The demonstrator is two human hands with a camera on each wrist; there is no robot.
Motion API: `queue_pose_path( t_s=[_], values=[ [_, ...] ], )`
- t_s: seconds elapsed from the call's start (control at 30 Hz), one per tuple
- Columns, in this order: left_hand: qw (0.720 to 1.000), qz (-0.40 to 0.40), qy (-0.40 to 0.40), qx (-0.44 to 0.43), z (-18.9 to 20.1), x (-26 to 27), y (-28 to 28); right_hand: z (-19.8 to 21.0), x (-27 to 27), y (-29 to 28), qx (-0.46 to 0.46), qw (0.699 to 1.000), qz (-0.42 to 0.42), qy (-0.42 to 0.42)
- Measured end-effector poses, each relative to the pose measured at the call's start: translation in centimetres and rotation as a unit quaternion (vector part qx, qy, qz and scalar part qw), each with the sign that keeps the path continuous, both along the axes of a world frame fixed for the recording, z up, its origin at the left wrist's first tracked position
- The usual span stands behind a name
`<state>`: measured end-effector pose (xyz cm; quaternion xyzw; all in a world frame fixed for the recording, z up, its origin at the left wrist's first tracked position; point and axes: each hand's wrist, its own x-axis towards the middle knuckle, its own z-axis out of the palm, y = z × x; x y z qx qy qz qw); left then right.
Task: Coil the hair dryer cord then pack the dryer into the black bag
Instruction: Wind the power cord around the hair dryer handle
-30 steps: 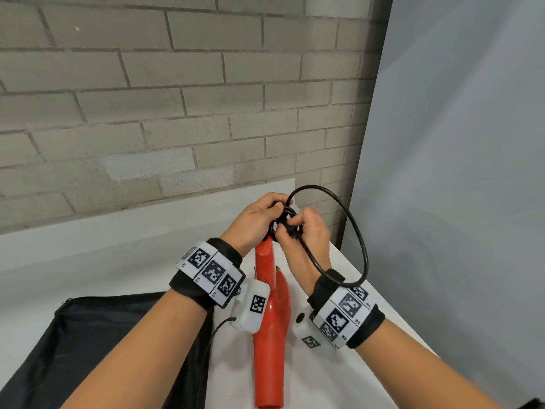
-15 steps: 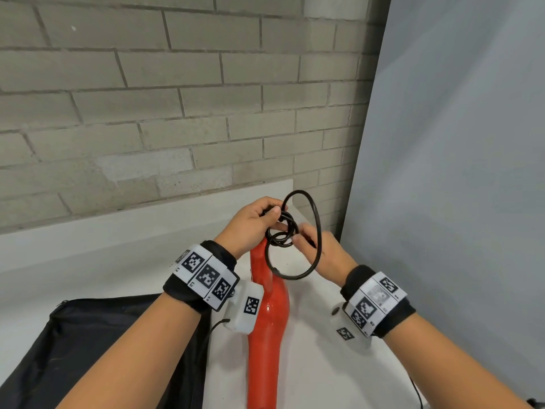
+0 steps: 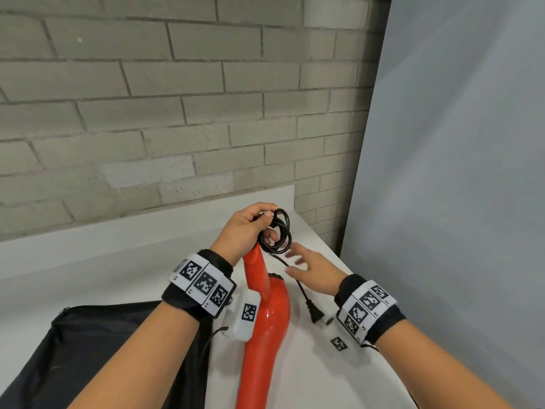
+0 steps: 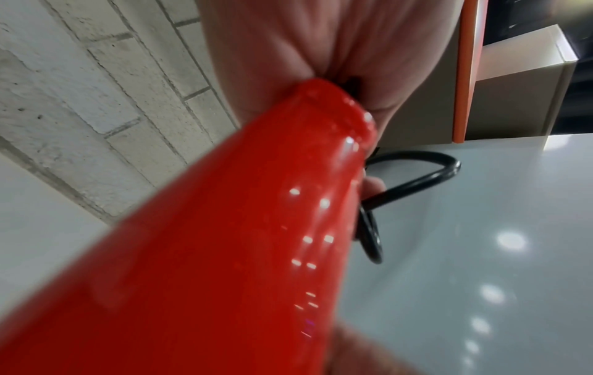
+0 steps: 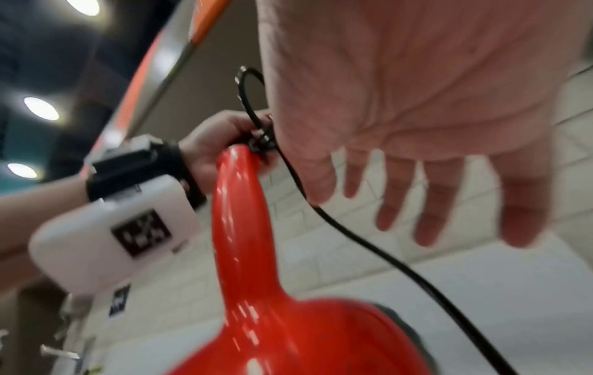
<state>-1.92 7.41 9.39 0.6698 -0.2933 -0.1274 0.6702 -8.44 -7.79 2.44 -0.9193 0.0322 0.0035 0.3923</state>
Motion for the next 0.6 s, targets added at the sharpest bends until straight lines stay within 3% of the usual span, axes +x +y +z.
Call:
queue_pose_path(
  t_s=[0.07,0.17,0.3,0.43,0.53,0.6],
  values=[
    [1.0,-0.001,-0.008,0.003,0.0,-0.1,0.0,1.4,0.2,1.2,0.07,0.994,0.027,-0.083],
    [1.0,-0.016,-0.014,0.005,0.1,-0.2,0.1,2.0,0.5,1.7,0.109,0.987,0.01,-0.12],
    [0.999,-0.026,-0.024,0.012,0.2,-0.5,0.3,0.1,1.3,0.2,-0.018,0.997,-0.041,-0.063],
    [0.999,-0.028,-0.022,0.024,0.2,-0.7,0.0,-1.3,1.6,-1.2,-0.111,0.986,-0.112,-0.052],
    [0.997,-0.018,-0.059,0.037,0.4,-1.2,-0.4,-1.0,1.8,-1.1,-0.12,0.983,-0.122,-0.068],
    [0.994,-0.015,-0.098,0.049,0.3,-1.4,-0.7,-0.7,1.6,-1.0,-0.048,0.992,-0.091,-0.072]
  ],
)
